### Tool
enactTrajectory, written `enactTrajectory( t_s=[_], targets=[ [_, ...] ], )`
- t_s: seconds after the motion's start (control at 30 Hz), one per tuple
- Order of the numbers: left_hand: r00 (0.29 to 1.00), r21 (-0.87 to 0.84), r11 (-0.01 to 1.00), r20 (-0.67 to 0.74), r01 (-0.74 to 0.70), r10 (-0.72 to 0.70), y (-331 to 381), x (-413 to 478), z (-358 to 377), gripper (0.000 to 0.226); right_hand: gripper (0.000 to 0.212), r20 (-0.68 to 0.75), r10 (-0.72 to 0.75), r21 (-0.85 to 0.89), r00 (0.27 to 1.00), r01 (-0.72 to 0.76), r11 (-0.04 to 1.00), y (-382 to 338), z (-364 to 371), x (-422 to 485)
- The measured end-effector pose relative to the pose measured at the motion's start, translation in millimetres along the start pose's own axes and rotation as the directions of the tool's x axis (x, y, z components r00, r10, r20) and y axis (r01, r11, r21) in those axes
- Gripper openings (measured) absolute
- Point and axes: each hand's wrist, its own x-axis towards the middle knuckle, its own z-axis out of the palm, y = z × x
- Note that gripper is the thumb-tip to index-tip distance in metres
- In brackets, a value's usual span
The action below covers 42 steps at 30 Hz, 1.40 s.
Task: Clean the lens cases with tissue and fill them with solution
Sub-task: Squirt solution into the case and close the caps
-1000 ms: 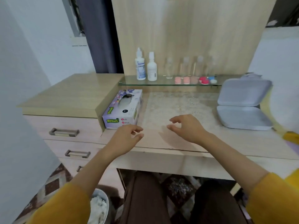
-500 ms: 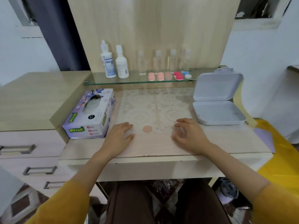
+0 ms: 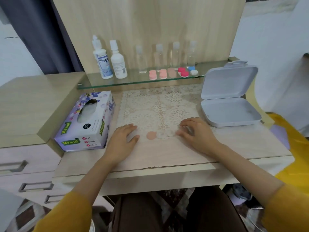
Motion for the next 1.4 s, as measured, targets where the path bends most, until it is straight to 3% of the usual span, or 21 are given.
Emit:
enactTrajectory(
  t_s=[0.2,0.33,0.4,0.67,0.87,1.4],
  targets=[
    [0.974,-0.150,0.988,-0.227,-0.029,-0.006,25,37,-27,0.041,0.049,-0.028,-0.004,0.008,1.000,0.004,1.000,2,-11,4],
    [0.918,-0.258,0.966,-0.382,0.003,-0.105,34,82,-52,0.048,0.090,0.080,0.034,-0.061,0.996,-0.030,0.998,6,-6,6],
    [0.893,-0.297,0.954,-0.419,0.034,-0.162,36,103,-62,0.051,0.097,0.082,0.039,-0.063,0.996,-0.034,0.997,7,-5,6],
    [0.843,-0.339,0.941,-0.505,0.002,-0.183,33,158,-68,0.038,0.096,0.066,0.007,-0.081,0.998,-0.002,0.997,11,-1,7],
    [0.793,-0.300,0.950,-0.556,0.088,-0.249,27,181,-62,0.042,0.087,0.046,-0.074,-0.157,0.996,0.080,0.984,15,3,6],
    [0.724,-0.332,0.919,-0.577,0.214,-0.377,13,215,-56,0.043,0.081,0.052,-0.080,-0.152,0.995,0.087,0.985,16,4,6]
  ],
)
